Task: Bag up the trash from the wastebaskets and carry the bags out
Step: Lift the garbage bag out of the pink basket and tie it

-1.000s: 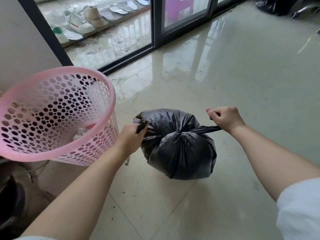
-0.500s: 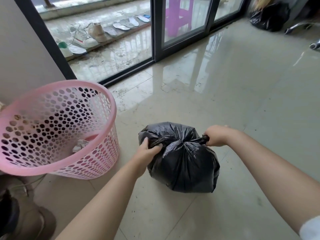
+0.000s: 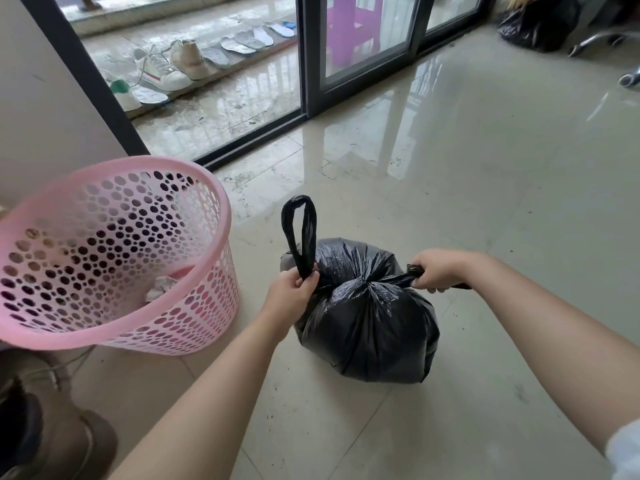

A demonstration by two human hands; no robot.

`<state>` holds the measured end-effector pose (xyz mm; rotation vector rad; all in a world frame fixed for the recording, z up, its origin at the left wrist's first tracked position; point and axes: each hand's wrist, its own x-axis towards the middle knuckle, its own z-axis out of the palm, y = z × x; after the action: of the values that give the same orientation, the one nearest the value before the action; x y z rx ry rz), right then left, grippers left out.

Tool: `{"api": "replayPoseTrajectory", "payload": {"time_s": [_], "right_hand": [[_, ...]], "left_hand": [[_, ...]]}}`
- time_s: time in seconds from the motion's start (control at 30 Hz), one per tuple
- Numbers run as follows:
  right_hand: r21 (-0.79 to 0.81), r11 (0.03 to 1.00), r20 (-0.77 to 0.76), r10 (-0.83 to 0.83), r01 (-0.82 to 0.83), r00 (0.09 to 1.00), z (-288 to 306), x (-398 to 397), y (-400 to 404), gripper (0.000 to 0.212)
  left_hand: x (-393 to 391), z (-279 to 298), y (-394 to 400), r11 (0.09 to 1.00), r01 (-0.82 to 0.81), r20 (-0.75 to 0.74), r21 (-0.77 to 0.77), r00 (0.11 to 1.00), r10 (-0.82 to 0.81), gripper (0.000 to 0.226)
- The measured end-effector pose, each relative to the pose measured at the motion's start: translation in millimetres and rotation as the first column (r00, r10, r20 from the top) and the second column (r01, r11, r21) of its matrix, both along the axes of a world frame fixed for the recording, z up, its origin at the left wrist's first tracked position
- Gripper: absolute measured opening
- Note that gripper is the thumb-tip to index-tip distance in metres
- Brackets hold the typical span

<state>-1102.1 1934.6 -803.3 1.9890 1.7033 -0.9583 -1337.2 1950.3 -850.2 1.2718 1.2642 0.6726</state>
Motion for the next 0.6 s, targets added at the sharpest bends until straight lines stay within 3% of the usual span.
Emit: {"api": "replayPoseTrajectory", "payload": {"time_s": [0.07, 0.17, 0.3, 0.37, 0.43, 0.5, 0.57, 0.6], "right_hand": [[0.002, 1.0, -0.057, -0.016, 0.016, 0.998, -1, 0, 0, 0.03], [0.025, 0.999, -0.134, -0.036, 0.039, 0.99, -2, -2, -2, 0.033], [0.071, 0.996, -0.205, -0.038, 0.053, 0.978, -4, -7, 0, 0.023], [0.072, 0.994, -0.263, -0.066, 0.087, 0.963, -3, -9, 0, 0.012], [0.069, 0.989, -0.346, -0.101, 0.132, 0.933, -3, -9, 0, 0.015], [0.056, 0.99, -0.384, -0.098, 0.129, 0.918, 1, -8, -1, 0.012], [0.02, 0.994, -0.387, -0.087, 0.103, 0.918, 9, -5, -2, 0.015], [-0.003, 0.993, -0.423, -0.106, 0.116, 0.9, 13, -3, -2, 0.018]], "left_hand": [[6, -1, -4, 0.996, -0.002, -0.006, 0.091, 1.0, 0.002, 0.027], [16, 17, -3, 0.989, -0.065, 0.159, 0.132, 0.986, 0.044, 0.04], [36, 39, -1, 0.959, 0.094, 0.171, 0.269, 0.975, -0.143, 0.046], [42, 41, -2, 0.957, 0.147, 0.207, 0.252, 0.957, -0.201, 0.04], [43, 39, -2, 0.974, 0.164, 0.242, 0.159, 0.95, -0.199, 0.034], [41, 35, 0, 0.976, 0.197, 0.129, 0.094, 0.97, -0.208, 0.033], [37, 32, 1, 0.955, 0.264, -0.172, 0.134, 0.955, -0.24, 0.03], [35, 30, 1, 0.931, 0.327, -0.348, 0.162, 0.902, -0.256, 0.029]]}}
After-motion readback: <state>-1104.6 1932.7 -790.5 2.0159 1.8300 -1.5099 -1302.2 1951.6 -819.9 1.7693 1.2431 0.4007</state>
